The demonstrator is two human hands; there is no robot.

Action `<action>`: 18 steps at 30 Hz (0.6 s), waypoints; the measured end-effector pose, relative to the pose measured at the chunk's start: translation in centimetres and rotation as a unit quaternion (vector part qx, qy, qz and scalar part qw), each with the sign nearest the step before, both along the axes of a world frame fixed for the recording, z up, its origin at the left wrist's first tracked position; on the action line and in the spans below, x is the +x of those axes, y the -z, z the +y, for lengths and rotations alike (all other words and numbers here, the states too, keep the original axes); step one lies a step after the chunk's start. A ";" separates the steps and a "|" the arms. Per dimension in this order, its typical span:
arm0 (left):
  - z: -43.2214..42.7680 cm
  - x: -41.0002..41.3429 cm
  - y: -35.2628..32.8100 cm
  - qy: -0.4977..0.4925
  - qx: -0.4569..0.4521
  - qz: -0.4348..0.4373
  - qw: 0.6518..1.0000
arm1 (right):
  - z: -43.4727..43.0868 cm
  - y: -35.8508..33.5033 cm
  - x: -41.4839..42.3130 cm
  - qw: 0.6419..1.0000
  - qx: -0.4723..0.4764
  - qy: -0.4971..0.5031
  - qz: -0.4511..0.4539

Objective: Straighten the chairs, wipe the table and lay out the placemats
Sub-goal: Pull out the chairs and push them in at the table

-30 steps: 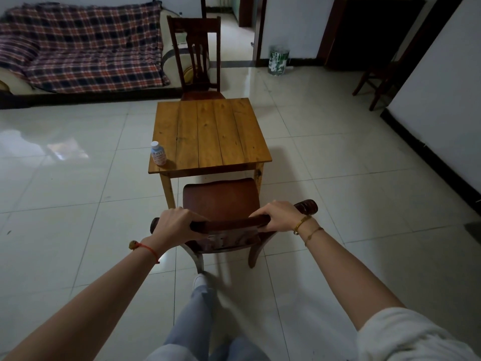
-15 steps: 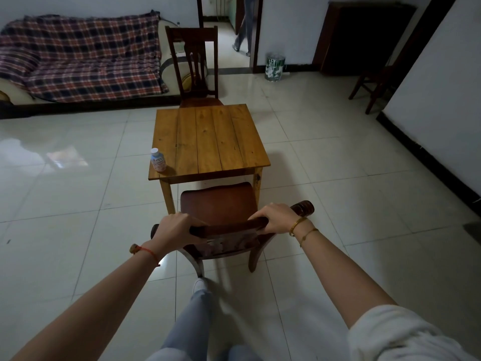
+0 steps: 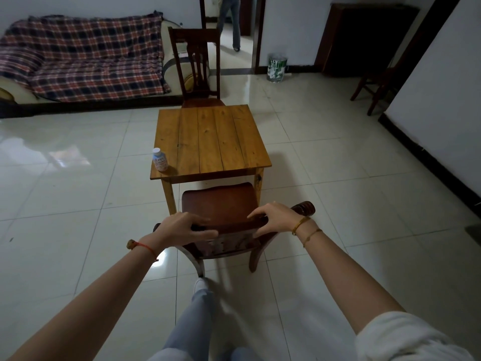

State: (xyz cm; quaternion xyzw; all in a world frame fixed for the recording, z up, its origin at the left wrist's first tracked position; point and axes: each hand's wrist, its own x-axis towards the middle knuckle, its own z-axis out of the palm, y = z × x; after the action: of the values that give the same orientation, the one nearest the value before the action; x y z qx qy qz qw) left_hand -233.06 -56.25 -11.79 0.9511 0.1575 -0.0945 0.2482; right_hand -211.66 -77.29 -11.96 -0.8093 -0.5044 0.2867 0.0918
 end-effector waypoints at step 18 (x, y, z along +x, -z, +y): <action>-3.7 6.4 -3.5 -0.111 -0.325 -0.192 0.919 | -3.4 -3.7 -0.4 0.852 0.334 0.330 0.233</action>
State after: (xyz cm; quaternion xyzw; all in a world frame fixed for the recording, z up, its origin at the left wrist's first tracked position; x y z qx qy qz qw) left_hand -226.64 -59.98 -8.26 0.7944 0.1716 0.0721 0.5781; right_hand -212.01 -80.67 -8.27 -0.7582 -0.2367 0.2344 0.5605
